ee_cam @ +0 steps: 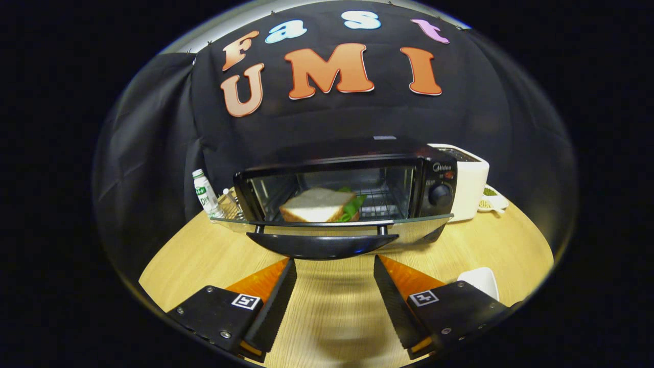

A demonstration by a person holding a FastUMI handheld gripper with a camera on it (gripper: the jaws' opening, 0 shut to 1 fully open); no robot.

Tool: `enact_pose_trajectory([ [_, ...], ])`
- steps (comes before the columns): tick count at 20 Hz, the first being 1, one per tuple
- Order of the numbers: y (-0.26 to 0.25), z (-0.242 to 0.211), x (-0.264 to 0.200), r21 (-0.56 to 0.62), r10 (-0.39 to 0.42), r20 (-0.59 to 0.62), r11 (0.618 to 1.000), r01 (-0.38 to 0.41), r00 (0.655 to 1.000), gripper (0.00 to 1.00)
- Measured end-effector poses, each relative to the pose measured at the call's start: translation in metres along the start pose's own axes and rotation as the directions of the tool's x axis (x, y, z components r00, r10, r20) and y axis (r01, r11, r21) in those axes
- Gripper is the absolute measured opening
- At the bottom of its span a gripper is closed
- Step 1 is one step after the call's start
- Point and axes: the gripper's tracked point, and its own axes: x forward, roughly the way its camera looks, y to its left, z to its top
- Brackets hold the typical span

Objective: Open the toaster oven, put the food inside, and close the toaster oven door.

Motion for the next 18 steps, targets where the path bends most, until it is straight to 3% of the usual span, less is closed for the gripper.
enact_pose_trajectory([
  [7, 0.001, 0.061, 0.002, 0.087, 0.005, 0.138, 0.996, -0.017, 0.99, 0.94],
  [11, 0.006, 0.079, -0.016, 0.061, 0.014, 0.214, 0.998, -0.028, 0.977, 0.97],
  [18, 0.008, 0.151, -0.096, -0.043, 0.02, 0.489, 0.999, 0.001, 0.872, 0.98],
])
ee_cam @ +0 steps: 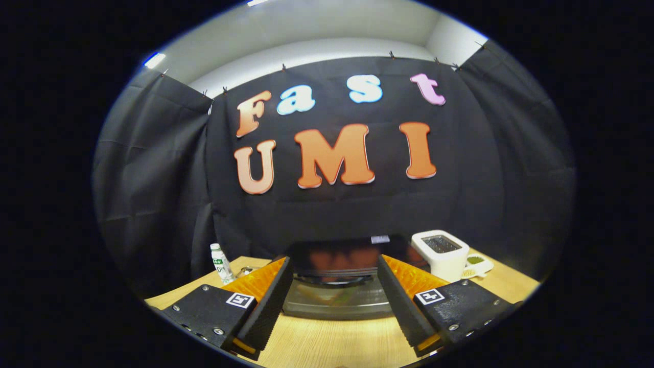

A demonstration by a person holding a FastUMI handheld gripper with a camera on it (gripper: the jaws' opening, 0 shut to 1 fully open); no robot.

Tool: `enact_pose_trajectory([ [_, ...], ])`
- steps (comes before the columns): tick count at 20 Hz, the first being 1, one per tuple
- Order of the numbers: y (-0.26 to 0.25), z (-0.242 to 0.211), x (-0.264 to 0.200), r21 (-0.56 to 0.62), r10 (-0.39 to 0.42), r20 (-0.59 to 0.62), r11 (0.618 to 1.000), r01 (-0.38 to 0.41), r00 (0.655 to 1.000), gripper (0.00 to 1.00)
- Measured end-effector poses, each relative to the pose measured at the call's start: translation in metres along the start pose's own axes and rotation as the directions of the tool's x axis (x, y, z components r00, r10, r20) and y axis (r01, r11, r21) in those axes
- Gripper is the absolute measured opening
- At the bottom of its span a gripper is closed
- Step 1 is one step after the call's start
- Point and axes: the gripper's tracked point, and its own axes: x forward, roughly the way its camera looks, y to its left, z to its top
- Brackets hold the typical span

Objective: Open the toaster oven, put the food inside, and close the toaster oven door.

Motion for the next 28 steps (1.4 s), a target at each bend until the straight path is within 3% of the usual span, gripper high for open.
enact_pose_trajectory([
  [8, -0.006, 0.069, -0.047, -0.041, 0.008, 0.113, 0.999, -0.003, 0.994, 0.98],
  [17, -0.027, 0.131, -0.083, -0.094, -0.015, 0.117, 0.995, 0.026, 0.993, 0.99],
  [22, -0.03, 0.15, -0.1, -0.05, 0.045, 0.104, 0.998, -0.04, 0.994, 0.99],
  [28, -0.041, 0.179, -0.112, -0.064, 0.059, 0.146, 0.997, -0.05, 0.987, 0.99],
])
